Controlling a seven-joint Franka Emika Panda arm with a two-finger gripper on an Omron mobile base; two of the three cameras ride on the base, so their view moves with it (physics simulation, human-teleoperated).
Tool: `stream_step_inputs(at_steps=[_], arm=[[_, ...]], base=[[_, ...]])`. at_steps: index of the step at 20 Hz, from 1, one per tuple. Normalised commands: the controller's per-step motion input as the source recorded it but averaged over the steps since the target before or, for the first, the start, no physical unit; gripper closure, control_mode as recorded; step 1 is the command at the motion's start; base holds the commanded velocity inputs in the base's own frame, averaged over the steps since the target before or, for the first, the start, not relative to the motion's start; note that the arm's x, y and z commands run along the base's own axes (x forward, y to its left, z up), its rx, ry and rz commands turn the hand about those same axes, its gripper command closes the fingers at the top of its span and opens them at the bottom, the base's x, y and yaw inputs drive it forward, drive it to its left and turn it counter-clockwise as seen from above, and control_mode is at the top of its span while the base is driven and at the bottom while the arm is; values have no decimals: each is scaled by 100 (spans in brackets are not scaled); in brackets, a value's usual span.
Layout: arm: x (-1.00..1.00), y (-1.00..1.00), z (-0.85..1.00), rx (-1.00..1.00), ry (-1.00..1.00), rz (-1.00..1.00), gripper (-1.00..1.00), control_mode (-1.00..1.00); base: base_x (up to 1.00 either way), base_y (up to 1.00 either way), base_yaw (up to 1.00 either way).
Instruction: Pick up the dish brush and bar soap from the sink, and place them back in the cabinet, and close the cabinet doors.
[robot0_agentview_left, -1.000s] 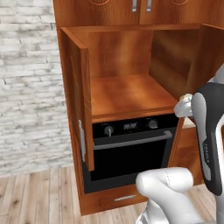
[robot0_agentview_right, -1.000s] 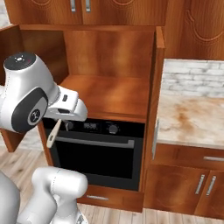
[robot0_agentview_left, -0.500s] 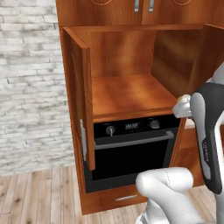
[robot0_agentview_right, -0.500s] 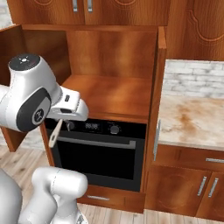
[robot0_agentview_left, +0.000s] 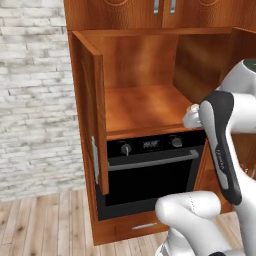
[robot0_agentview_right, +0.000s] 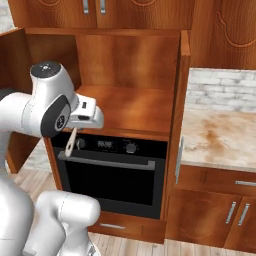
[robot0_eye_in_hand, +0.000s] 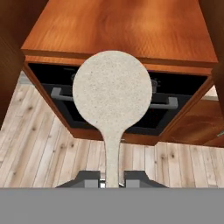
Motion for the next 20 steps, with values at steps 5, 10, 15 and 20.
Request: stream_step_inputs(at_steps=[5,10,15,20], arm=[[84,18,-8,0,-1,2,100,-100],[91,22,-8,0,0,0,100,-100],[66,5,-36,0,0,0,100,-100],[53,0,-46,0,-2,0,100,-100]], base=[[0,0,0],[0,0,0],[0,0,0],[0,0,0]])
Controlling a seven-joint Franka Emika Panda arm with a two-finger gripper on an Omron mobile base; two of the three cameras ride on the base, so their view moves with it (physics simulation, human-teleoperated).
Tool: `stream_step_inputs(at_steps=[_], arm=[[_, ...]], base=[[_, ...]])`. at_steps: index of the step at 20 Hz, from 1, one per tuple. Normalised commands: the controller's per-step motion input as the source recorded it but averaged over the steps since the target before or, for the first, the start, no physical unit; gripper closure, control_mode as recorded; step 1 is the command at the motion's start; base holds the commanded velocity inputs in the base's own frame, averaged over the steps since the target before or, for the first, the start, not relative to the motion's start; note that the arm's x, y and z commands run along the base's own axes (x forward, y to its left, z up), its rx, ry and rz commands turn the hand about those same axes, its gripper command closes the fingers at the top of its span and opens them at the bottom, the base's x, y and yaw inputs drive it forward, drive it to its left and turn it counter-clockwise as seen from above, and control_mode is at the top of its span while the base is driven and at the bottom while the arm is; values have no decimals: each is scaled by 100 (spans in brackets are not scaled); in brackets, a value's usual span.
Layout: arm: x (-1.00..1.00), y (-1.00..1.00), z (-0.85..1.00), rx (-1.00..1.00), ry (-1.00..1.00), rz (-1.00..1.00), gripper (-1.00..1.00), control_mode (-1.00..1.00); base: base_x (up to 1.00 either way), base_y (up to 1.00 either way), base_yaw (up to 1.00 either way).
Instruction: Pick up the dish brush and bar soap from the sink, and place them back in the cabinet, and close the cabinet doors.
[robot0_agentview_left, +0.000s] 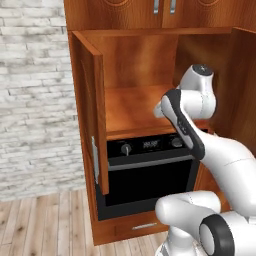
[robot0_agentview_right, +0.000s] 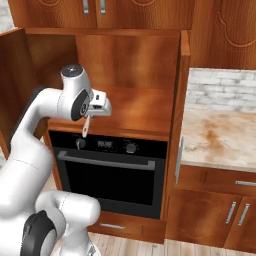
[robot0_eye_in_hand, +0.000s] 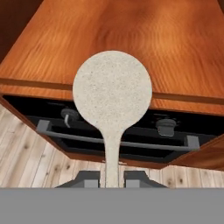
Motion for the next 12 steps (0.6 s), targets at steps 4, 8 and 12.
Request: stream_step_inputs(at_steps=[4,8,12], arm=[[65,1,-31,0,0,0,100,-100],[66,0,-9,0,0,0,100,-100],[70,1,0,0,0,0,100,-100]], base=[[0,0,0],[0,0,0],[0,0,0]])
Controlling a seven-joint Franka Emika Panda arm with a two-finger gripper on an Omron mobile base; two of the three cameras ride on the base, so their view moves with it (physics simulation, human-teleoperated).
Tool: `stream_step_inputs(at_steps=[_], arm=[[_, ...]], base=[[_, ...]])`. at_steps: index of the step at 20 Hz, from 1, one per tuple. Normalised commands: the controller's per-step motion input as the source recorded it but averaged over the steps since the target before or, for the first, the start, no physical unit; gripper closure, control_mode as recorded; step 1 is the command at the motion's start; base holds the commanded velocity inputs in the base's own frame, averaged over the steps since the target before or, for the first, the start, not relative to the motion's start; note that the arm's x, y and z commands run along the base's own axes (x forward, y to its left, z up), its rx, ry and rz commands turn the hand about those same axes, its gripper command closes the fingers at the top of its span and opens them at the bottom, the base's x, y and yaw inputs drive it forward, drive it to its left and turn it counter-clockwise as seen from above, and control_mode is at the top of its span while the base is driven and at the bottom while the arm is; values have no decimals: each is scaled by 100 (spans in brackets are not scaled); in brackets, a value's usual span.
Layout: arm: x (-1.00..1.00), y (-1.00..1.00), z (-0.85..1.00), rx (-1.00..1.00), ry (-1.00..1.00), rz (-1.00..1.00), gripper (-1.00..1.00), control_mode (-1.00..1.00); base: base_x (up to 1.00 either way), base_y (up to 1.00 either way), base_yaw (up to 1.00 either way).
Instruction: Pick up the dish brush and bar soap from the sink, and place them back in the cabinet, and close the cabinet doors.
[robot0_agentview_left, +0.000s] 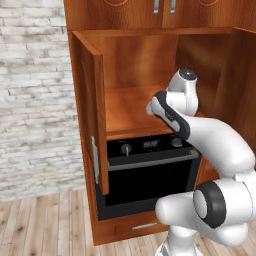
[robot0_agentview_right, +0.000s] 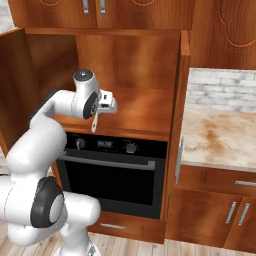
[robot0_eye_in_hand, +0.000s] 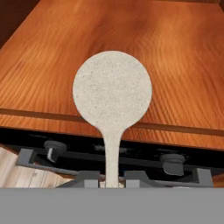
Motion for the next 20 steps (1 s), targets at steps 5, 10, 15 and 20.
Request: stream_step_inputs(at_steps=[5,10,15,20], arm=[[53,0,0,0,7,0,100,-100],[53,1,-4,0,5,0,100,-100],[56,1,-14,0,4,0,100,-100],[50,0,-33,0,0,0,100,-100]], base=[[0,0,0],[0,0,0],[0,0,0],[0,0,0]])
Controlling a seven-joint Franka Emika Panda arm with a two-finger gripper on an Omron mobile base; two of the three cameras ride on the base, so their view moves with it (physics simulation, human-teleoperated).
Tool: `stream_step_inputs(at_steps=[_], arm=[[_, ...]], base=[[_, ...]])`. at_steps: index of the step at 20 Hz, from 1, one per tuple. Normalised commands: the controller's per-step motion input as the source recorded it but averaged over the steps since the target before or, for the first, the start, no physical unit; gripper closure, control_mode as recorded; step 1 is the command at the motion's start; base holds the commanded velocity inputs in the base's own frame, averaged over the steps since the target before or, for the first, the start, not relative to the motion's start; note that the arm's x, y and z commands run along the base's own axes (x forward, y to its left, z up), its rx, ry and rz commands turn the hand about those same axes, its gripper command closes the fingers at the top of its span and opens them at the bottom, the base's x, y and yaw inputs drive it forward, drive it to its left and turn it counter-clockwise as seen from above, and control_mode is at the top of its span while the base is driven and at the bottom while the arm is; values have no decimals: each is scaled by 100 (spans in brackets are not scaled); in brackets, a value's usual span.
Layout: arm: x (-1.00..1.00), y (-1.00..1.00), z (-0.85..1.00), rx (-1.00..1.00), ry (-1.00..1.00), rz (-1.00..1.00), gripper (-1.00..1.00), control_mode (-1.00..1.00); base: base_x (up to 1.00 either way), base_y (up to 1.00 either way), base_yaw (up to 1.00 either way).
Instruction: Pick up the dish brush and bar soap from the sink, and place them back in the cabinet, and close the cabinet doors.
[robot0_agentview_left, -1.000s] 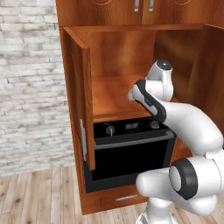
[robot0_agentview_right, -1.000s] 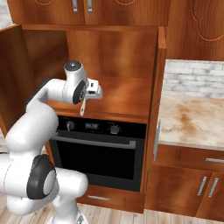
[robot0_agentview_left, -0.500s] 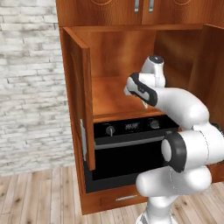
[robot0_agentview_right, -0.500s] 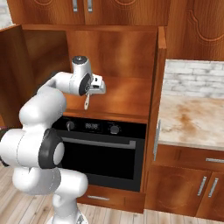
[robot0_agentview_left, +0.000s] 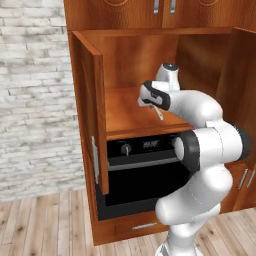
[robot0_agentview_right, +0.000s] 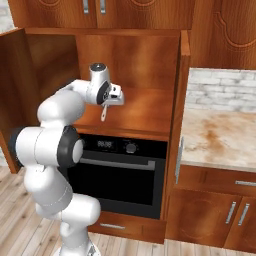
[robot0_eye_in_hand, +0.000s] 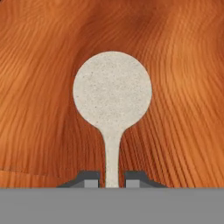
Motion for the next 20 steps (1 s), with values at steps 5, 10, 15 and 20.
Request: stream_step_inputs(at_steps=[5,10,15,20], arm=[[48,0,-38,0,0,0,100,-100],[39,0,-33,0,0,0,100,-100],[34,0,-18,0,0,0,100,-100],[36,1,-14,0,0,0,100,-100]], base=[[0,0,0],[0,0,0],[0,0,0],[0,0,0]])
